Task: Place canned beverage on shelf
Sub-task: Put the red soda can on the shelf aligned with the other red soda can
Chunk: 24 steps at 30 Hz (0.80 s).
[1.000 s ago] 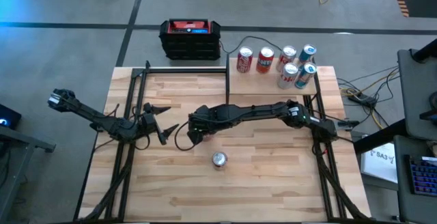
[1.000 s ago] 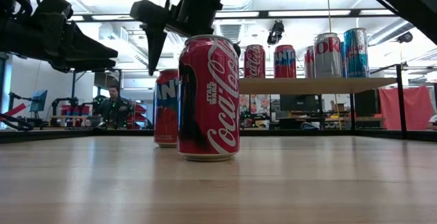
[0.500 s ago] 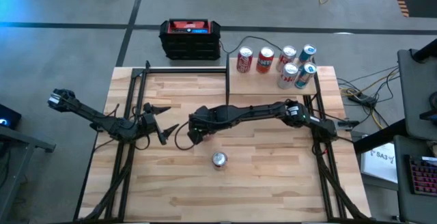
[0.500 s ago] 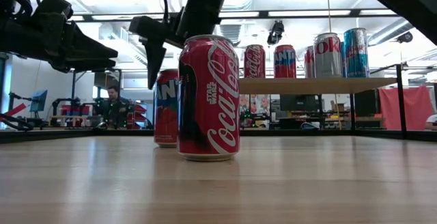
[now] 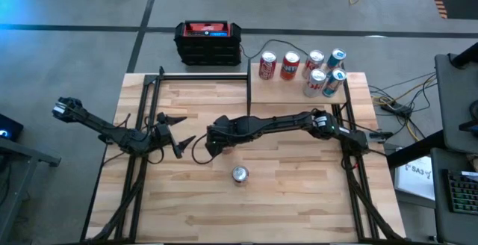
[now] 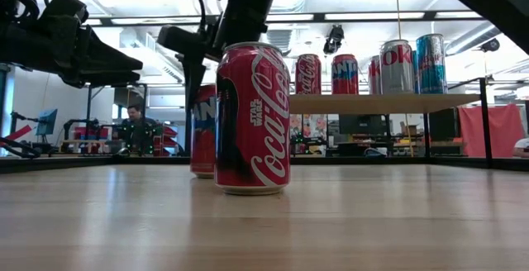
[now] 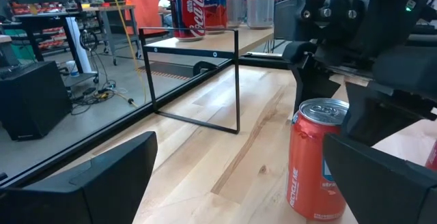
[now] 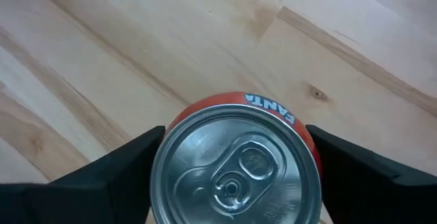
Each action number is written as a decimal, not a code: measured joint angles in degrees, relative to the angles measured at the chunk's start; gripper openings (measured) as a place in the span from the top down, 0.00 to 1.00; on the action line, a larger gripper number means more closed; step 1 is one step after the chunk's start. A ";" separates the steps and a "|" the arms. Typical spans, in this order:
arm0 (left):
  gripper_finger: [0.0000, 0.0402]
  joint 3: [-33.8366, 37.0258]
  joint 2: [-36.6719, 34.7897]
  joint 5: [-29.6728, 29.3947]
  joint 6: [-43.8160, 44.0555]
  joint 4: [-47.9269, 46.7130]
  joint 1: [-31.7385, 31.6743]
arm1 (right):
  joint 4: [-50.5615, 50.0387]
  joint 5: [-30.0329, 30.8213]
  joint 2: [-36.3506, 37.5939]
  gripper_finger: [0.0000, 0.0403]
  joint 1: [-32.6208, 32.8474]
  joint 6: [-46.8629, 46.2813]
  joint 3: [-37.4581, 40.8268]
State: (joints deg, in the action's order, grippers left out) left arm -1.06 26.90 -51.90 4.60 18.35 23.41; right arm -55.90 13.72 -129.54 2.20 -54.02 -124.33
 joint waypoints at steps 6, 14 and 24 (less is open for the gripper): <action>0.00 0.00 0.01 0.00 0.01 0.00 -0.01 | -0.88 0.04 0.11 0.27 0.04 -2.85 0.35; 0.00 0.00 -0.01 0.00 0.02 0.00 -0.01 | -9.60 -0.17 0.22 0.27 0.17 -7.68 -0.67; 0.00 0.00 0.00 0.00 0.00 0.00 -0.01 | -18.77 -0.22 0.98 0.27 -0.12 -15.09 -0.90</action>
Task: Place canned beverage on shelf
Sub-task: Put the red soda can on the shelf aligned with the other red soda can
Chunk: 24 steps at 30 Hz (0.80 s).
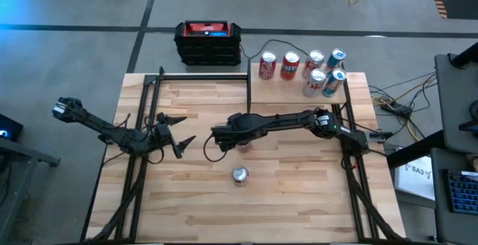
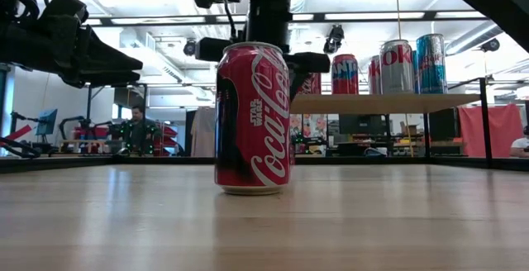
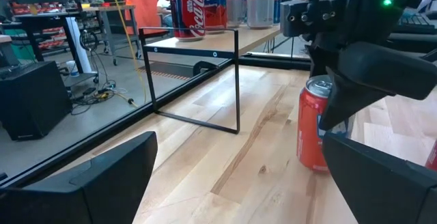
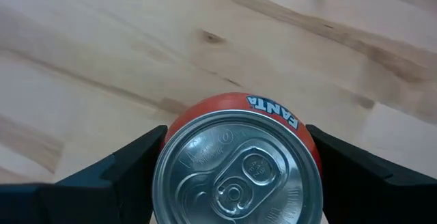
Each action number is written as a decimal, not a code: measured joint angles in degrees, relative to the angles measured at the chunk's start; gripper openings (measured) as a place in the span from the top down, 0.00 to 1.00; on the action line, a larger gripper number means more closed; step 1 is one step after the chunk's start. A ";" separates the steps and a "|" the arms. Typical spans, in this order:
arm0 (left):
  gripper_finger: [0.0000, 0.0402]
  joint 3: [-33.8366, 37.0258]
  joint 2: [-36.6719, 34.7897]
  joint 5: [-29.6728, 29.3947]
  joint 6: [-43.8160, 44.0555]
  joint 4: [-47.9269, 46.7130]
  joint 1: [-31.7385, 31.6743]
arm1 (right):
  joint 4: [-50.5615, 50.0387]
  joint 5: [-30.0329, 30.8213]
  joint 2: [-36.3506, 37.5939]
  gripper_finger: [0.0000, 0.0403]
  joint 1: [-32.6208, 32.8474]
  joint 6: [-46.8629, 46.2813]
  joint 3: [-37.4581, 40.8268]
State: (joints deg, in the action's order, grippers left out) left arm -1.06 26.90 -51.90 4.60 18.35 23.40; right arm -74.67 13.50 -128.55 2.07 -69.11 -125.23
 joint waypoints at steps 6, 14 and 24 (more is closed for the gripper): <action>0.00 0.00 0.01 0.00 0.00 0.00 0.02 | -1.86 -0.48 1.09 0.27 -0.38 -1.01 0.24; 0.00 0.00 0.00 0.02 0.00 0.00 0.02 | -6.42 -0.36 3.53 0.27 -2.45 -2.11 0.28; 0.00 0.00 0.02 0.00 0.00 0.00 0.00 | -8.44 -3.02 5.08 0.27 -5.96 1.20 2.33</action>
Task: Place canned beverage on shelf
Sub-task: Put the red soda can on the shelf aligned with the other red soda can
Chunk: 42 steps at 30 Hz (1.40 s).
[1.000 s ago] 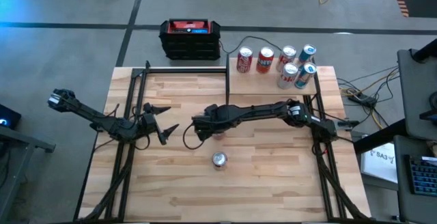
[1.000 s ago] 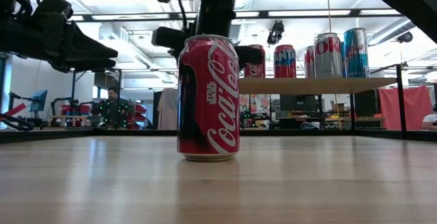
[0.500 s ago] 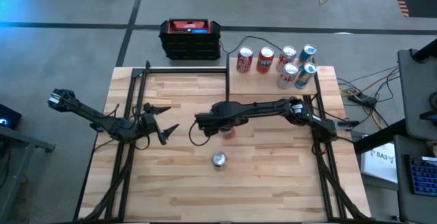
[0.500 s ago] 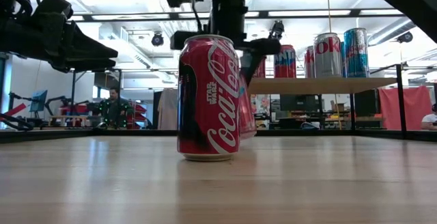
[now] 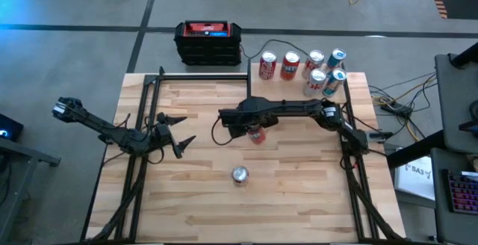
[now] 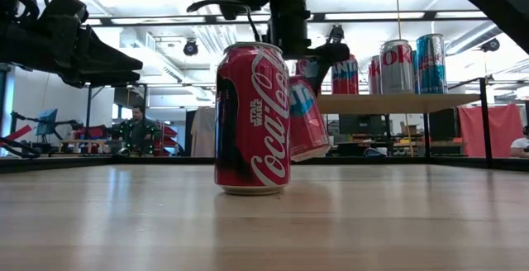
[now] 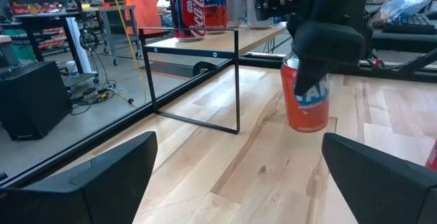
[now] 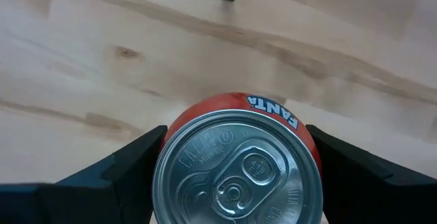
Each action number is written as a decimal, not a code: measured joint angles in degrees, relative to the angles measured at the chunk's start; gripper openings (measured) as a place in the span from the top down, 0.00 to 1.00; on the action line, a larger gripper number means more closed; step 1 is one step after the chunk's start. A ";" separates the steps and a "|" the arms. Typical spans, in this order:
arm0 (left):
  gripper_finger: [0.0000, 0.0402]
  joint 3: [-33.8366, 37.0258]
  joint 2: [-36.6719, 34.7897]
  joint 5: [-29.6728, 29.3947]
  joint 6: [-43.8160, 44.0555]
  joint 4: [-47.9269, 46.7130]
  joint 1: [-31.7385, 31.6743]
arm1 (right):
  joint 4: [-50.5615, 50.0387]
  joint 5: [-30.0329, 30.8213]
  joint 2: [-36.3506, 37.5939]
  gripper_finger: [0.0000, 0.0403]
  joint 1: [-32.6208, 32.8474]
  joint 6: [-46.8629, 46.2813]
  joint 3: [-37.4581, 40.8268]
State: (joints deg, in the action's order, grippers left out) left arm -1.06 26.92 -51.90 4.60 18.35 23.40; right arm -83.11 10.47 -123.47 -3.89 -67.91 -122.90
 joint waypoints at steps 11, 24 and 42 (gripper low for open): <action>0.00 0.00 -0.02 0.02 0.02 0.00 0.00 | 12.43 -0.03 13.86 0.27 -0.78 -1.76 19.08; 0.00 0.00 0.00 0.01 0.00 0.00 0.00 | 21.11 1.54 26.44 0.24 -0.93 -10.37 40.95; 0.00 0.00 0.00 0.00 0.00 0.00 0.00 | 24.19 5.54 28.10 0.24 -1.02 -17.49 47.82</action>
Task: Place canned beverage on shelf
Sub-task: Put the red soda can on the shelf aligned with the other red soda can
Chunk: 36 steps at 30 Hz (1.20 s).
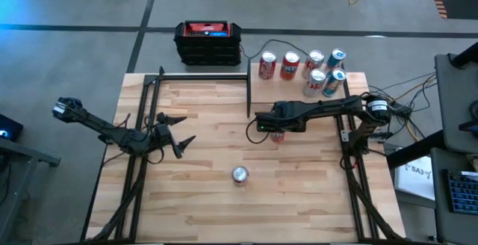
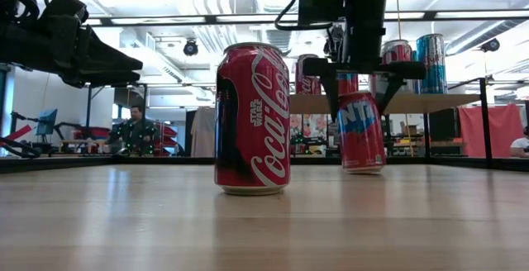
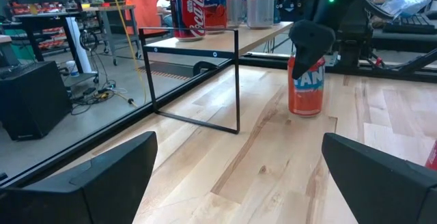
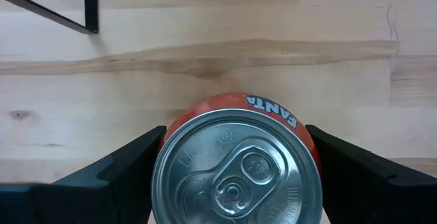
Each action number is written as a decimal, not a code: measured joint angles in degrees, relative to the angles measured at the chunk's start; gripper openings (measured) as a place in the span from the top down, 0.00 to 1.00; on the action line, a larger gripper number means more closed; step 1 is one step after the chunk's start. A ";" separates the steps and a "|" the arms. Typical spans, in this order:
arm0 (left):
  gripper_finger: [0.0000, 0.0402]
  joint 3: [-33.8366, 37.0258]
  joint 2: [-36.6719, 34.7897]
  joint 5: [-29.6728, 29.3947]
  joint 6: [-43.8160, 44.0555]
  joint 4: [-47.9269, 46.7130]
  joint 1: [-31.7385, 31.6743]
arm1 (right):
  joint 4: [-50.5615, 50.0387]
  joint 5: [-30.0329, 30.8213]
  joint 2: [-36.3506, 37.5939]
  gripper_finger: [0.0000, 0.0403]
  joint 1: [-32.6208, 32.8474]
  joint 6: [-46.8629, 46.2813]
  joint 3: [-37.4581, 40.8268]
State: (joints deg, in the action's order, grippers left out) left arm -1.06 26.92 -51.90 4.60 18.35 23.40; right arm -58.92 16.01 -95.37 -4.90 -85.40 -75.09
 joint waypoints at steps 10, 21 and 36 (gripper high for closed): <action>0.00 0.00 -0.01 0.00 0.01 0.00 0.00 | -0.07 0.76 -0.12 0.23 0.94 -0.27 0.08; 0.00 -0.01 -0.01 0.01 0.01 0.00 0.00 | -0.81 0.59 -0.35 0.06 1.73 -2.23 -0.29; 0.00 0.00 -0.02 0.00 0.00 0.00 0.01 | -6.18 23.58 -2.15 0.05 15.69 -19.04 -0.13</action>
State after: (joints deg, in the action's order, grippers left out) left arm -1.06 26.90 -51.90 4.60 18.35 23.41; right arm -65.09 39.60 -97.52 10.78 -104.44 -75.22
